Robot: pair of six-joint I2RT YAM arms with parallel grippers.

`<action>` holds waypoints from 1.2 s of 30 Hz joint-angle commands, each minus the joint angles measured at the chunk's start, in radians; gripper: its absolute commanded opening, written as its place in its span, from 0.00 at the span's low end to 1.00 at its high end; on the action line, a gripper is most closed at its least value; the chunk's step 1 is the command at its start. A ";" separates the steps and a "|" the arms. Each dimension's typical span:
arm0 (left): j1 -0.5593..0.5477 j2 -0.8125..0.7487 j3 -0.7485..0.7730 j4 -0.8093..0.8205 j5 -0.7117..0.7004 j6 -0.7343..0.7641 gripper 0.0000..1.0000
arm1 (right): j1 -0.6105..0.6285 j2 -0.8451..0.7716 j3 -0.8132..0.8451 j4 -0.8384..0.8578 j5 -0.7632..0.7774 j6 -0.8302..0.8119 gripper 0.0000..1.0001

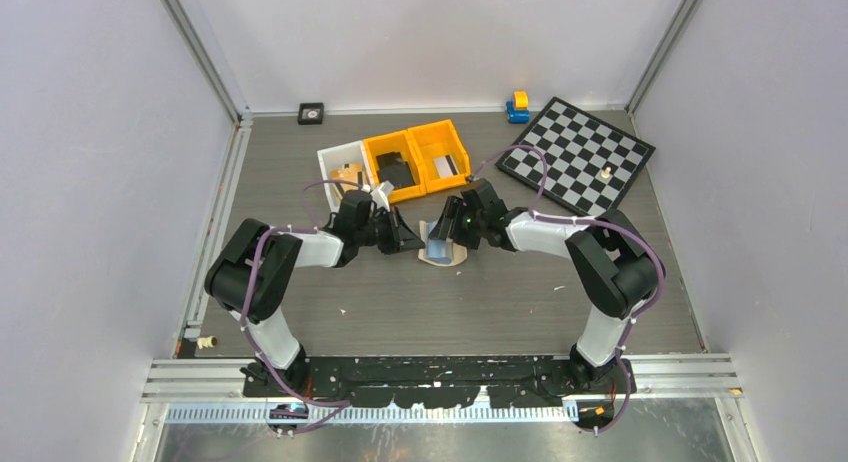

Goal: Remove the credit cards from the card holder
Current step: Pick up the card holder from the center of the board.

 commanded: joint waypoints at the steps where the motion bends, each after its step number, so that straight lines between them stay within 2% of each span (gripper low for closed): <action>1: -0.007 -0.015 0.020 0.014 0.021 0.017 0.00 | 0.020 0.026 0.038 0.003 0.010 -0.019 0.44; 10: -0.002 -0.054 0.012 -0.023 -0.011 0.039 0.00 | 0.020 0.020 0.056 -0.062 0.077 -0.052 0.44; 13: 0.002 -0.032 0.027 -0.066 -0.024 0.047 0.00 | 0.017 0.026 0.059 -0.062 0.073 -0.052 0.35; 15: 0.002 -0.011 0.042 -0.090 -0.027 0.050 0.00 | 0.012 0.026 0.058 -0.063 0.075 -0.050 0.34; 17: 0.002 0.008 0.058 -0.115 -0.026 0.055 0.00 | 0.006 0.025 0.053 -0.060 0.072 -0.044 0.39; 19: 0.002 0.020 0.067 -0.131 -0.028 0.058 0.00 | 0.001 0.021 0.045 -0.042 0.055 -0.037 0.53; 20: 0.002 0.025 0.070 -0.138 -0.029 0.061 0.00 | -0.001 0.021 0.039 -0.032 0.043 -0.034 0.56; 21: 0.002 0.025 0.073 -0.143 -0.030 0.062 0.00 | -0.003 0.021 0.036 -0.030 0.032 -0.033 0.53; 23: 0.002 0.027 0.075 -0.149 -0.030 0.064 0.00 | -0.006 0.023 0.036 -0.030 0.024 -0.032 0.37; 24: 0.002 0.026 0.075 -0.151 -0.030 0.064 0.00 | -0.007 0.025 0.036 -0.030 0.023 -0.031 0.33; 26: 0.002 0.029 0.076 -0.151 -0.029 0.065 0.00 | -0.010 0.026 0.037 -0.029 0.023 -0.031 0.32; 27: 0.002 0.029 0.076 -0.151 -0.029 0.065 0.00 | -0.011 0.027 0.037 -0.030 0.022 -0.031 0.35; 29: 0.002 0.032 0.078 -0.151 -0.026 0.065 0.00 | -0.011 0.028 0.038 -0.030 0.021 -0.031 0.52; 31: 0.002 0.032 0.075 -0.140 -0.019 0.060 0.00 | -0.011 0.028 0.037 -0.029 0.020 -0.031 0.62; 36: 0.002 0.020 0.062 -0.106 -0.008 0.051 0.00 | -0.011 0.029 0.038 -0.029 0.011 -0.037 0.65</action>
